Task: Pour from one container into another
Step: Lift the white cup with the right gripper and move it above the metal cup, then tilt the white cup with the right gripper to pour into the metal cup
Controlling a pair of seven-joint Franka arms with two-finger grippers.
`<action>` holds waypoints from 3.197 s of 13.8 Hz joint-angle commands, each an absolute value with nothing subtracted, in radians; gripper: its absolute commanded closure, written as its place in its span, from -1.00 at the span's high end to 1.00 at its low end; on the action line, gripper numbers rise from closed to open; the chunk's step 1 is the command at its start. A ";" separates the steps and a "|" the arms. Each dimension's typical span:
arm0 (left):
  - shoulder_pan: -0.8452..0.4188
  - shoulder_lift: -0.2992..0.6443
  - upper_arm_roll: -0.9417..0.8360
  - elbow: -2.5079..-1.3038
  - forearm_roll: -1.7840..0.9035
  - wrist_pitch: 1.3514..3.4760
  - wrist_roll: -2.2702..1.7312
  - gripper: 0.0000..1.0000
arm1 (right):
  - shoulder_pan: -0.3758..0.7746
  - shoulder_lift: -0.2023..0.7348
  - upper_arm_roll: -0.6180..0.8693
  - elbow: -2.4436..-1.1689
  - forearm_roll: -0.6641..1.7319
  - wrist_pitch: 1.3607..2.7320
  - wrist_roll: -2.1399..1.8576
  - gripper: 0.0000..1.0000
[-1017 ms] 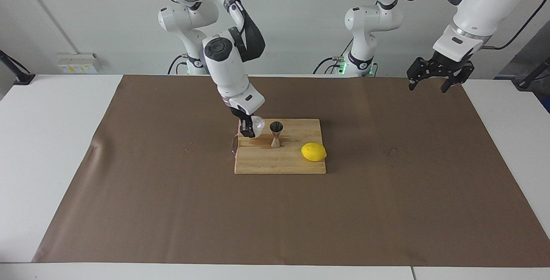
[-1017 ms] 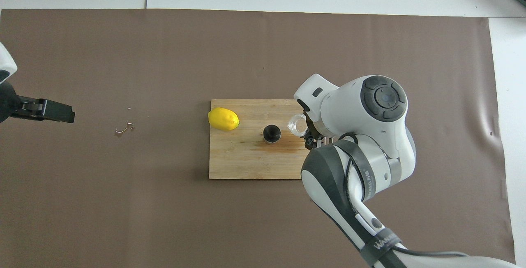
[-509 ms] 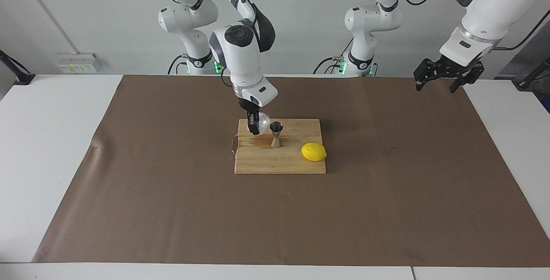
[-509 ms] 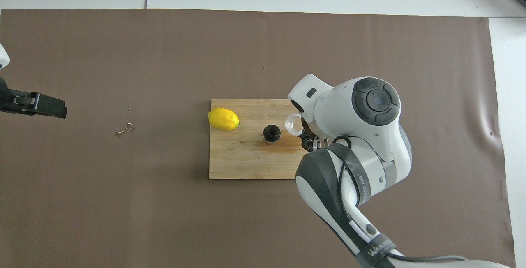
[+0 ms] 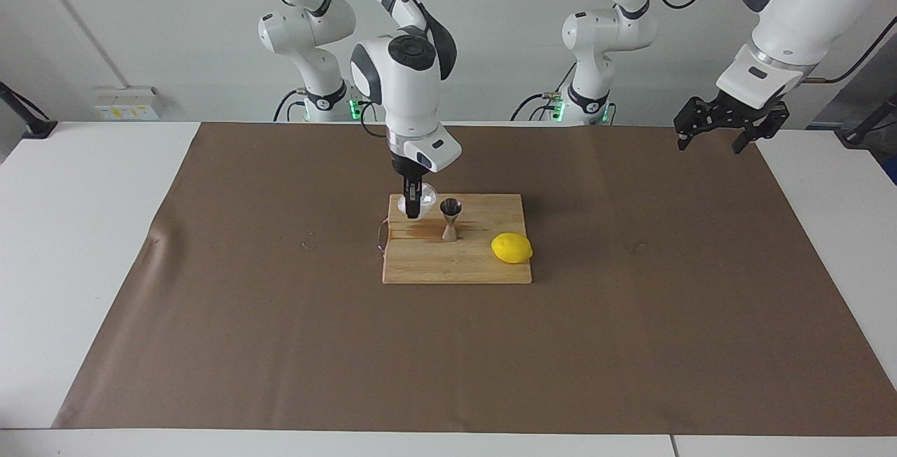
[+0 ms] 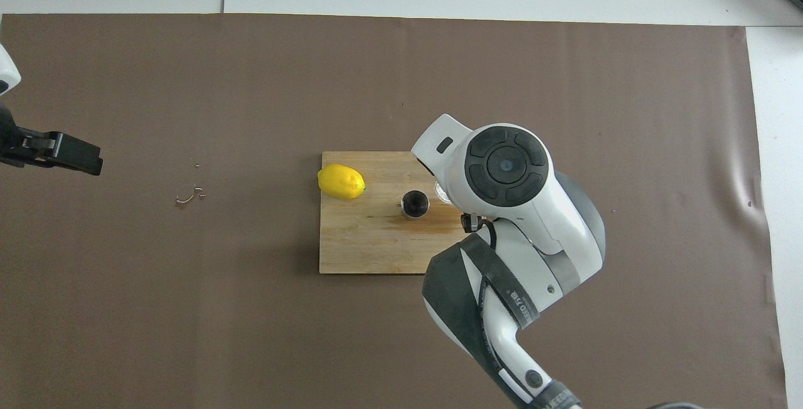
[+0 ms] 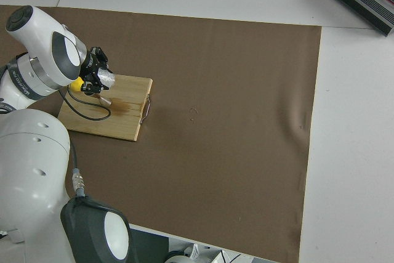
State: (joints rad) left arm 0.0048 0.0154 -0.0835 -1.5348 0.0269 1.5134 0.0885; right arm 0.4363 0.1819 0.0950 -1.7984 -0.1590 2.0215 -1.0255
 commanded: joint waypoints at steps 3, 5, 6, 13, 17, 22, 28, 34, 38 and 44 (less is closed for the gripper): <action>0.000 -0.017 -0.077 -1.585 0.017 1.551 0.088 1.00 | 0.477 0.202 0.097 -1.764 -0.273 1.968 -0.970 -0.70; 0.011 -0.015 -0.074 -1.583 -0.020 1.551 0.083 1.00 | 0.508 0.210 0.097 -1.761 -0.313 1.965 -0.945 -0.70; 0.011 -0.017 -0.071 -1.582 -0.021 1.546 0.083 1.00 | 0.509 0.216 0.097 -1.761 -0.330 1.965 -0.942 -0.70; 0.018 -0.012 -0.069 -1.585 -0.020 1.540 0.084 1.00 | 0.563 0.247 0.097 -1.749 -0.449 1.960 -0.927 -0.77; 0.015 -0.012 -0.069 -1.583 -0.018 1.534 0.086 1.00 | 0.581 0.253 0.098 -1.749 -0.541 1.968 -0.923 -0.91; 0.017 -0.012 -0.069 -1.585 -0.018 1.528 0.087 1.00 | 0.594 0.255 0.100 -1.752 -0.580 1.962 -0.925 -1.00; 0.017 -0.011 -0.069 -1.585 -0.018 1.526 0.086 1.00 | 0.615 0.258 0.103 -1.758 -0.633 1.967 -0.927 -1.00; 0.017 -0.008 -0.069 -1.586 -0.018 1.525 0.086 1.00 | 0.626 0.262 0.103 -1.766 -0.679 1.968 -0.936 -1.00; 0.018 -0.008 -0.069 -1.586 -0.018 1.526 0.084 1.00 | 0.635 0.273 0.104 -1.766 -0.713 1.962 -0.936 -1.00; 0.018 -0.008 -0.069 -1.586 -0.020 1.526 0.083 1.00 | 0.652 0.282 0.104 -1.793 -0.773 1.960 -0.934 -1.00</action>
State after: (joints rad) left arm 0.0106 0.0077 -0.0693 -1.5660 -0.0060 1.5254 0.0859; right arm 0.6501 0.2851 0.0965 -1.7865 -0.7348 1.9794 -0.9439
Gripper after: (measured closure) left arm 0.000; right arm 0.498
